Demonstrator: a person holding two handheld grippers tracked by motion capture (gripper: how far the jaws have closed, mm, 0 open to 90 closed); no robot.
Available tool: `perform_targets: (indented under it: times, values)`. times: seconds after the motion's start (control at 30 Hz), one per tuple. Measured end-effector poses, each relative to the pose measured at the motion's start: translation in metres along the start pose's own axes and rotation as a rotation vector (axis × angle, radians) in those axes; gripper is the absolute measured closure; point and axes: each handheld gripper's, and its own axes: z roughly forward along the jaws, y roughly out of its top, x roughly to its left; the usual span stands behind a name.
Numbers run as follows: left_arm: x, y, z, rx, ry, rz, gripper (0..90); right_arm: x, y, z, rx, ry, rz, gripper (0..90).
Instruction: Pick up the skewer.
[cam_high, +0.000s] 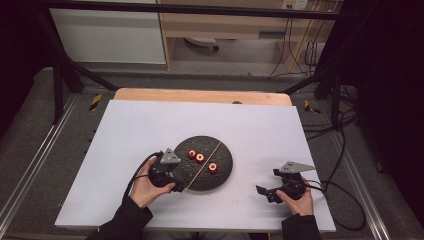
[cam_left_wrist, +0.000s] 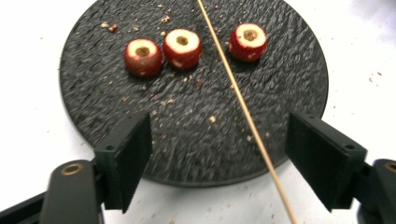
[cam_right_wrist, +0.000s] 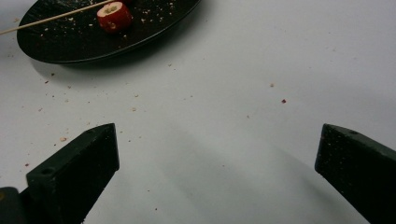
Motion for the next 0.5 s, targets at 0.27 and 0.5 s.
perform_targets:
  times: [0.27,0.5]
  values:
    - [-0.012,0.010,0.017,0.042,0.020,-0.002,34.9,0.000,0.000,0.000,0.001,0.002,0.002,0.6]
    - [-0.020,0.018,0.030,0.084,0.053,0.011,44.2,0.000,0.000,0.000,-0.002,0.005,0.003,0.6]
